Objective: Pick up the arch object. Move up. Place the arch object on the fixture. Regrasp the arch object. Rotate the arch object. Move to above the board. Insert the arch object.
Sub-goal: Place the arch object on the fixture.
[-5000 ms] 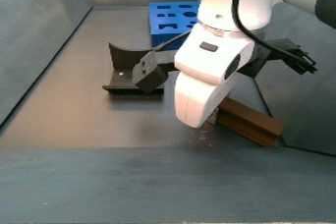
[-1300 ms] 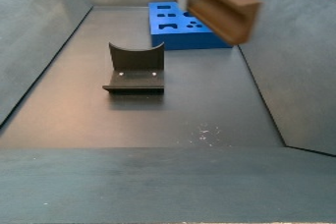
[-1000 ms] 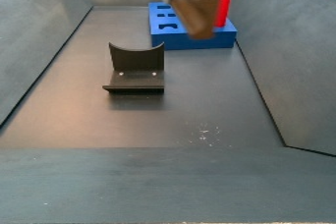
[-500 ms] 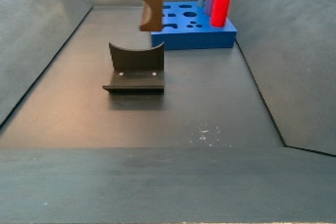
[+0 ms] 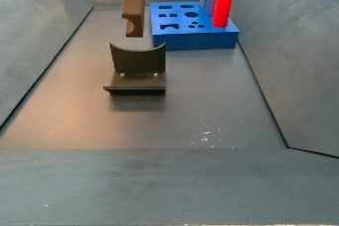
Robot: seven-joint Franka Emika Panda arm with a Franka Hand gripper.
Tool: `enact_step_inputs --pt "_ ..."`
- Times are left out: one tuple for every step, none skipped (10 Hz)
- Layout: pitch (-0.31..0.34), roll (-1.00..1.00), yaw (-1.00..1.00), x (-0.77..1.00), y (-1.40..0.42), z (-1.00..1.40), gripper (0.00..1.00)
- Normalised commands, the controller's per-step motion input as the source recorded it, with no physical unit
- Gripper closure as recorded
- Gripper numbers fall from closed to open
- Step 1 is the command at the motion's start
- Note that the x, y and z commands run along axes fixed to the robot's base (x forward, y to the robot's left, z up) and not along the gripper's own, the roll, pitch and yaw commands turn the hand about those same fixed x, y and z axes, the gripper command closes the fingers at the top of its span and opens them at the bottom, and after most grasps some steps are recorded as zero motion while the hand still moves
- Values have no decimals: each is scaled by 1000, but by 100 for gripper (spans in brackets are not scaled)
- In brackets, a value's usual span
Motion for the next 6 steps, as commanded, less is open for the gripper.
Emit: enact_step_inputs --pt "86 -1000 -27 44 -1 1 100" --pt "82 -1000 -36 29 7 -6 100" --pt "88 -1000 -48 40 14 -10 100" --pt "108 -1000 -64 61 28 -8 100" --pt "127 -1000 -80 78 34 -13 100" --pt "145 -1000 -110 82 40 -16 100"
